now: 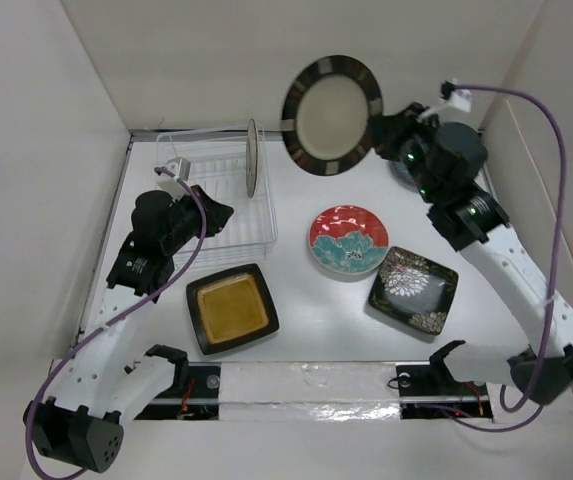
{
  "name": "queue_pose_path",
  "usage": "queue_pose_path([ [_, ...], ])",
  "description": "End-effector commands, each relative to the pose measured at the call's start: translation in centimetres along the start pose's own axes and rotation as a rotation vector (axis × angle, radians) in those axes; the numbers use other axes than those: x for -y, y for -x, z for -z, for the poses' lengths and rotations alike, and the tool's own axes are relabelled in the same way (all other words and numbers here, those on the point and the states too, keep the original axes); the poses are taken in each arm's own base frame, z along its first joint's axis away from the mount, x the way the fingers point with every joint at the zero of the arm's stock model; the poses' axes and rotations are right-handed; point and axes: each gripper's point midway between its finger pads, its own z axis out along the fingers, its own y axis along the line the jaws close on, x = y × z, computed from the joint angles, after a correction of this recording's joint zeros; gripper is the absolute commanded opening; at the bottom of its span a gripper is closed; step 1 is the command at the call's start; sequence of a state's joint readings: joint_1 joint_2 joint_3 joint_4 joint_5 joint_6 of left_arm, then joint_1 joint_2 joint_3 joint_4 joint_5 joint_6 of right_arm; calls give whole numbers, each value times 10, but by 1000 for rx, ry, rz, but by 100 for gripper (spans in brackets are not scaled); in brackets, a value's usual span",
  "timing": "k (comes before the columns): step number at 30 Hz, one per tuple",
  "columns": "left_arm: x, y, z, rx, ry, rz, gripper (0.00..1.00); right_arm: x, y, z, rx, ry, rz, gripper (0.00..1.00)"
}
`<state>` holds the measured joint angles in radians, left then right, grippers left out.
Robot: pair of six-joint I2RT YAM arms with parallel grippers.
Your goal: Load the plates into the dish rack
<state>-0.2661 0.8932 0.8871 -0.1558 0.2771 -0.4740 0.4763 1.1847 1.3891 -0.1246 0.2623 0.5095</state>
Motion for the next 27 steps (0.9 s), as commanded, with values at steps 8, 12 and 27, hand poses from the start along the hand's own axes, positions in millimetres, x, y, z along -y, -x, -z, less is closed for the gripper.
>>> queue_pose_path([
  [8,18,32,14,125,-53,-11,5,-147,30,-62,133,5,65,0],
  [12,23,28,14,108,-82,2,10,-171,3,-77,126,-56,119,0],
  [27,7,44,28,178,89,21,8,-178,-65,-120,219,-191,353,0],
])
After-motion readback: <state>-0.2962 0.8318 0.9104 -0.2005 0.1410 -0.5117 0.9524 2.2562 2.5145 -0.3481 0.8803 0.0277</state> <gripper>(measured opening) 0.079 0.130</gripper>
